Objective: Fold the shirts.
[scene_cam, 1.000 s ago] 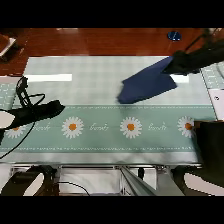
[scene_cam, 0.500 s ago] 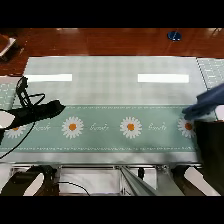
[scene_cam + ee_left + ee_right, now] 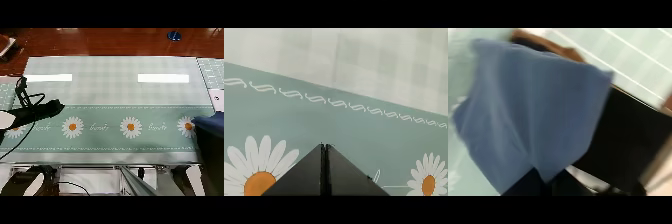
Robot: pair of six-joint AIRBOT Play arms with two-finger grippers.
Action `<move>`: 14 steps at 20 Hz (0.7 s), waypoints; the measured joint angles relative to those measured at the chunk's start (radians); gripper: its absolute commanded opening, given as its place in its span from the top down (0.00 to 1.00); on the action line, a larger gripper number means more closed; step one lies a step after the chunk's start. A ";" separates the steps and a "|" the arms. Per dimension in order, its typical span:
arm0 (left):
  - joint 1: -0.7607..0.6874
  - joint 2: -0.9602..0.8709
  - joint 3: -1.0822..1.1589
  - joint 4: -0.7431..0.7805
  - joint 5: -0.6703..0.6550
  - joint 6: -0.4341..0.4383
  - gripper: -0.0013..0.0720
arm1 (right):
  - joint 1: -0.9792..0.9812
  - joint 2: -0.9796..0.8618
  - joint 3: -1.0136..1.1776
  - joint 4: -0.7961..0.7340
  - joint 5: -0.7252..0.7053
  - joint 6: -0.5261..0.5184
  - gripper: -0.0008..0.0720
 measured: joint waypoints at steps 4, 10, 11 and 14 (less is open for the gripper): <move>0.000 0.000 -0.002 -0.003 0.013 0.000 0.96 | -0.024 0.056 -0.116 -0.190 0.001 0.063 0.42; -0.001 -0.001 0.020 -0.055 0.107 0.000 0.96 | -0.003 -0.034 -0.147 -0.047 -0.082 0.087 0.94; -0.004 -0.007 0.043 -0.070 0.128 0.010 0.96 | 0.034 -0.072 -0.125 0.084 -0.126 0.088 0.96; -0.032 -0.067 0.200 -0.115 0.148 0.071 0.96 | 0.266 -0.185 -0.046 0.400 -0.320 0.052 0.96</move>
